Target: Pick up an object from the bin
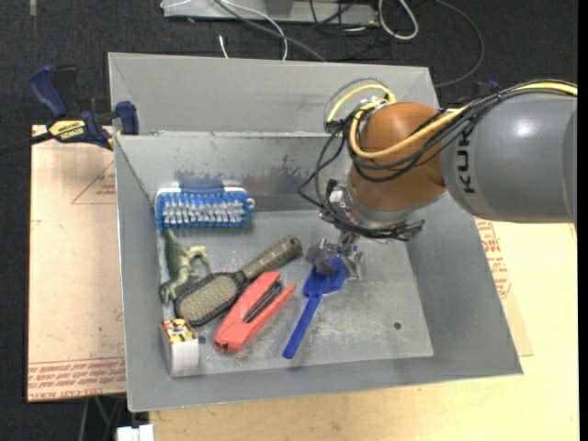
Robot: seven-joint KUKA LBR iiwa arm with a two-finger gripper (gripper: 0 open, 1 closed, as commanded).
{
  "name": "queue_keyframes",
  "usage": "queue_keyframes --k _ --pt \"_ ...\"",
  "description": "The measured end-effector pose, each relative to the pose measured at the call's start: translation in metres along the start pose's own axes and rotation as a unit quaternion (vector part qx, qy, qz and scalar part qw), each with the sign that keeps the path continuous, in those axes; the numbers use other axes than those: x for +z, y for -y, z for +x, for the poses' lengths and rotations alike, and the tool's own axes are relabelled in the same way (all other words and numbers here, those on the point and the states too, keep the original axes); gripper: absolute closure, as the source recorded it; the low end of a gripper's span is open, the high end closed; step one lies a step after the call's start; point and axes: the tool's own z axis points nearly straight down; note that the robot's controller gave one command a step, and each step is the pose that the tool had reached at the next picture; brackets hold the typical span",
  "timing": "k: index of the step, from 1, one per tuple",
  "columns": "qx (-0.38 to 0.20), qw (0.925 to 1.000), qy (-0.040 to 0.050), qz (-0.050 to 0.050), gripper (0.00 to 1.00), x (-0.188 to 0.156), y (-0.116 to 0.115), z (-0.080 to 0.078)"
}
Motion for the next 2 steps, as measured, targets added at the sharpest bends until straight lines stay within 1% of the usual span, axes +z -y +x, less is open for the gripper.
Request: queue_keyframes --k 1,2 --pt "0.000 1.0000 -0.0017 -0.005 1.00 -0.030 -0.003 0.000" --pt "0.000 1.0000 -0.0011 -0.003 1.00 -0.067 -0.001 -0.001"
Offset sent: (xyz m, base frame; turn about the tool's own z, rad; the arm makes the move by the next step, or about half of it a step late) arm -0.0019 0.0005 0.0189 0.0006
